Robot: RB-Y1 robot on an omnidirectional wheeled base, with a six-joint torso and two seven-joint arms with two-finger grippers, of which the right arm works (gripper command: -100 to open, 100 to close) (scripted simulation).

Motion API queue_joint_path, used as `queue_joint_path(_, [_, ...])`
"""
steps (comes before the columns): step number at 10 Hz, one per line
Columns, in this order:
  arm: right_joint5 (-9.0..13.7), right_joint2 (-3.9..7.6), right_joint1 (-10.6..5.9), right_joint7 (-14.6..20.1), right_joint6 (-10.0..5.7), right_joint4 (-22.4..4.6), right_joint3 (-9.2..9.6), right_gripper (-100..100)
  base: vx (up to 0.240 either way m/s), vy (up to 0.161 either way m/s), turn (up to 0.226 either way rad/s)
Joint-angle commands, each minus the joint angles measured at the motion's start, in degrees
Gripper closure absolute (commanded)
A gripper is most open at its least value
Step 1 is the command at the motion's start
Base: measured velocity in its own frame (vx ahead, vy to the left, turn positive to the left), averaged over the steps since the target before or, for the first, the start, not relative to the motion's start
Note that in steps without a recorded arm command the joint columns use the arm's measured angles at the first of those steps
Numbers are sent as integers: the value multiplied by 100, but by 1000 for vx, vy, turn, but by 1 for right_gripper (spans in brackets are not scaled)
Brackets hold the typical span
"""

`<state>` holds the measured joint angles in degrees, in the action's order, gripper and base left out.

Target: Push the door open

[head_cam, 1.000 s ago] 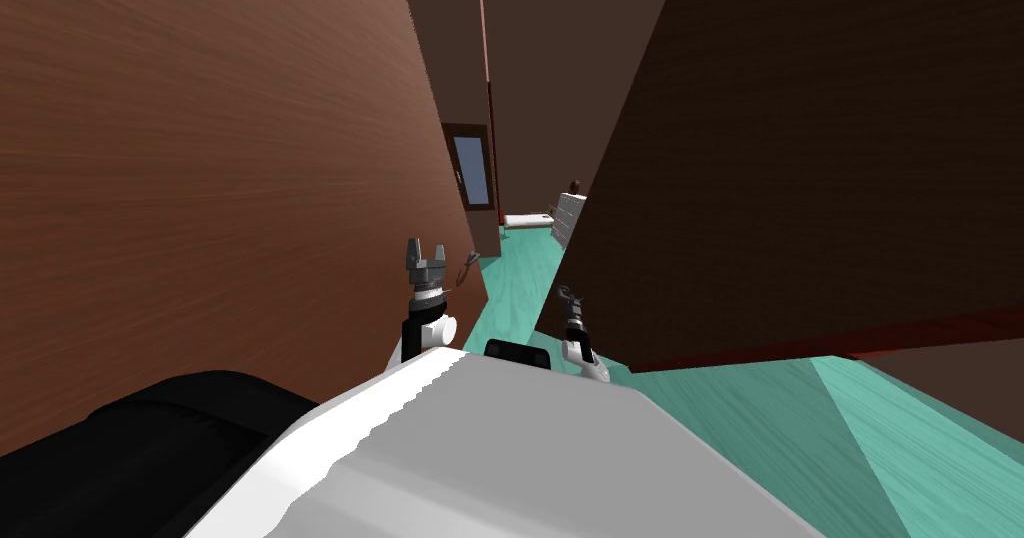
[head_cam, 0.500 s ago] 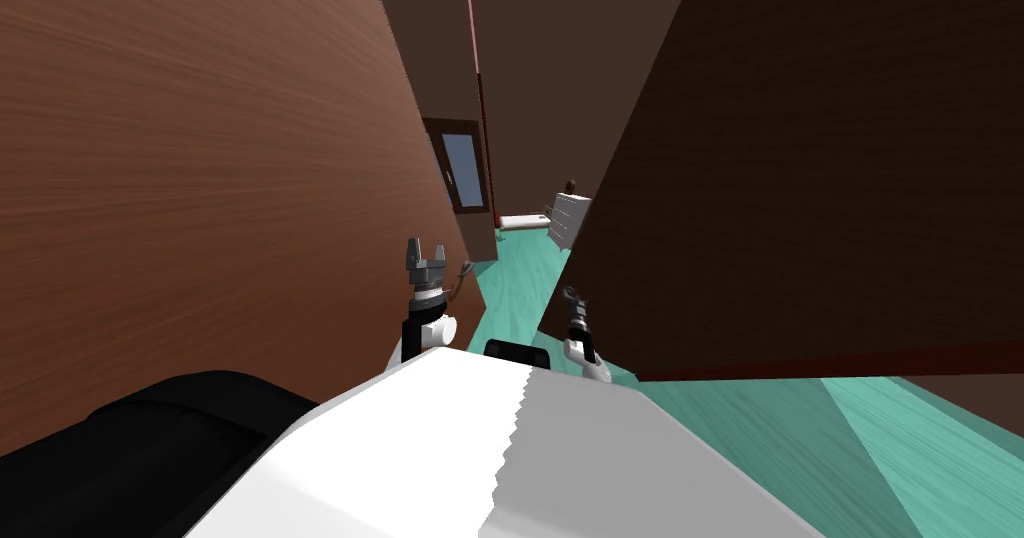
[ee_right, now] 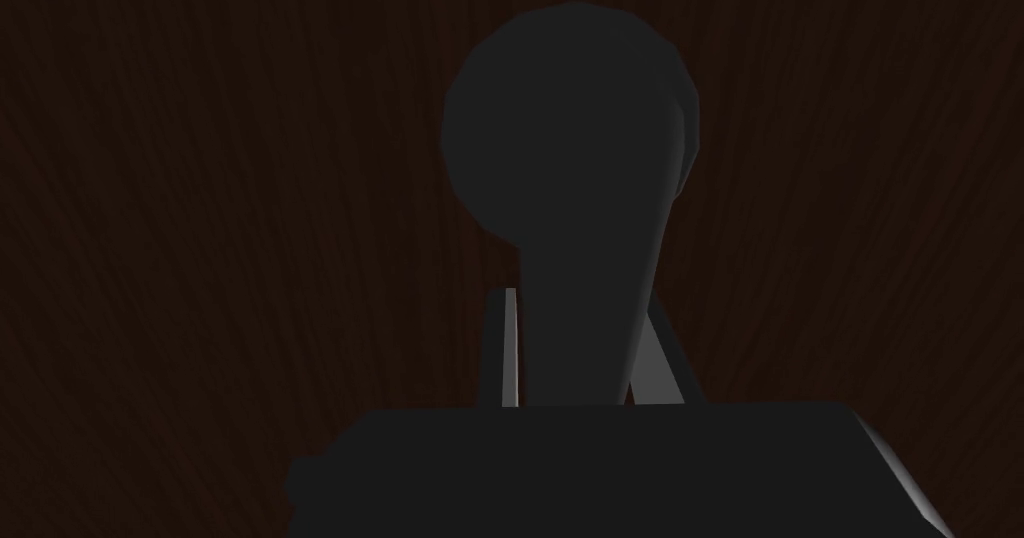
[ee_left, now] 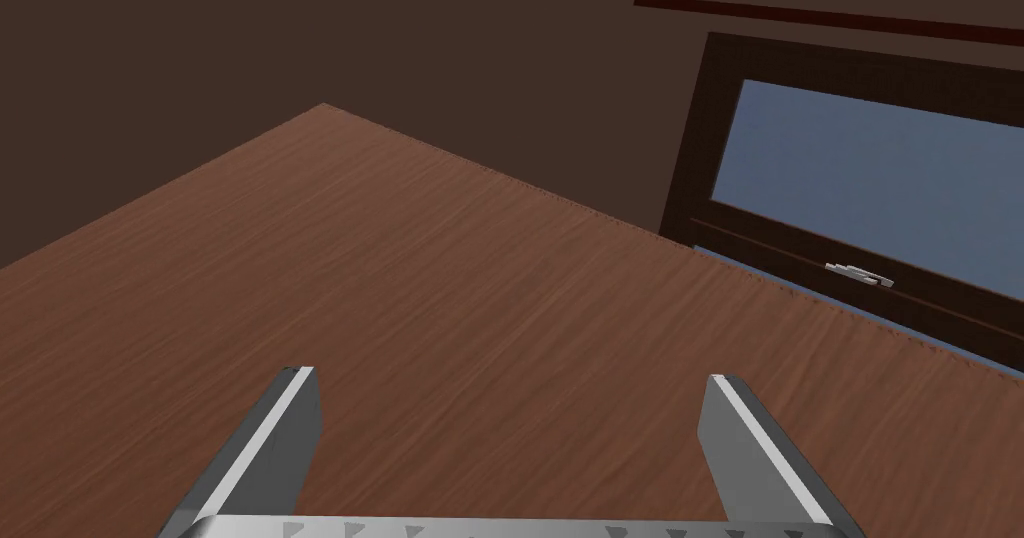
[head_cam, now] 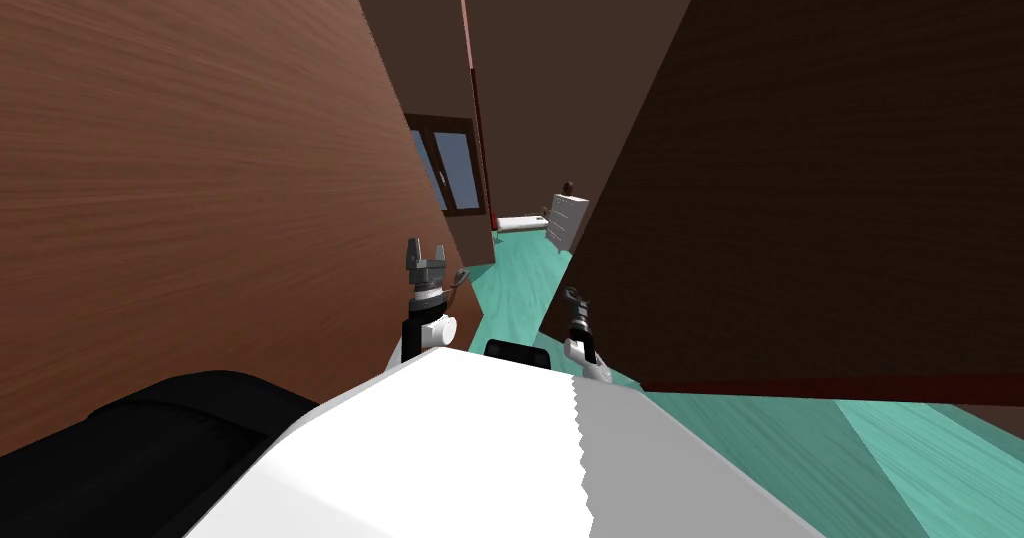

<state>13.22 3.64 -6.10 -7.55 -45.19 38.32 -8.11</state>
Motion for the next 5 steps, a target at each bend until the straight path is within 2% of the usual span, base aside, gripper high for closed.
queue_joint_path(1, [21,17,48,-74,34,190,-59,100,121,6,-21])
queue_joint_path(5, [150,-175,0,-398,-21,194,-302,100,204,14,-89])
